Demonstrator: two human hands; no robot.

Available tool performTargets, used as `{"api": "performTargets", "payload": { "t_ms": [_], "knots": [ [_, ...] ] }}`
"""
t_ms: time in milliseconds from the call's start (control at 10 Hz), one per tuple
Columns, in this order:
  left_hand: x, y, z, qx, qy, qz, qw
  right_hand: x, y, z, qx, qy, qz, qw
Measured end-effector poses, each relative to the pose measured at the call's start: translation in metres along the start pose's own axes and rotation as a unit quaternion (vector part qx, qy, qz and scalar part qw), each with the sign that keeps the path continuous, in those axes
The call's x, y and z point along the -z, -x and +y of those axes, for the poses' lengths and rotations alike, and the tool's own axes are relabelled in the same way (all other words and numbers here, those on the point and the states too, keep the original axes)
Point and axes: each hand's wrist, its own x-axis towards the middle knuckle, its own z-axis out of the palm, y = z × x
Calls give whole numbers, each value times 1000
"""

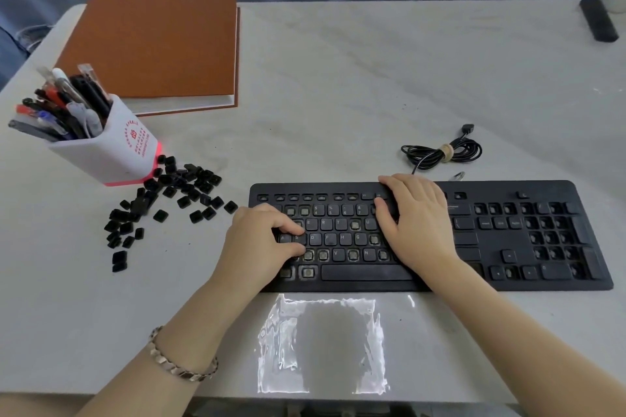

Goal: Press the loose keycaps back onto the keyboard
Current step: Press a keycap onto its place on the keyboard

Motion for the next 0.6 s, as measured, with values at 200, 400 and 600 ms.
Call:
{"api": "performTargets", "payload": {
  "t_ms": [200, 400, 600],
  "knots": [
    [-5, 11, -6, -48, 4, 30, 998, -1, -1, 1, -1, -4, 4, 1000],
    [-24, 13, -9, -15, 54, 151, 987, -2, 0, 1, 5, -5, 8, 1000],
    [-31, 16, -5, 49, 131, 181, 973, -1, 0, 1, 5, -6, 9, 1000]
  ]
}}
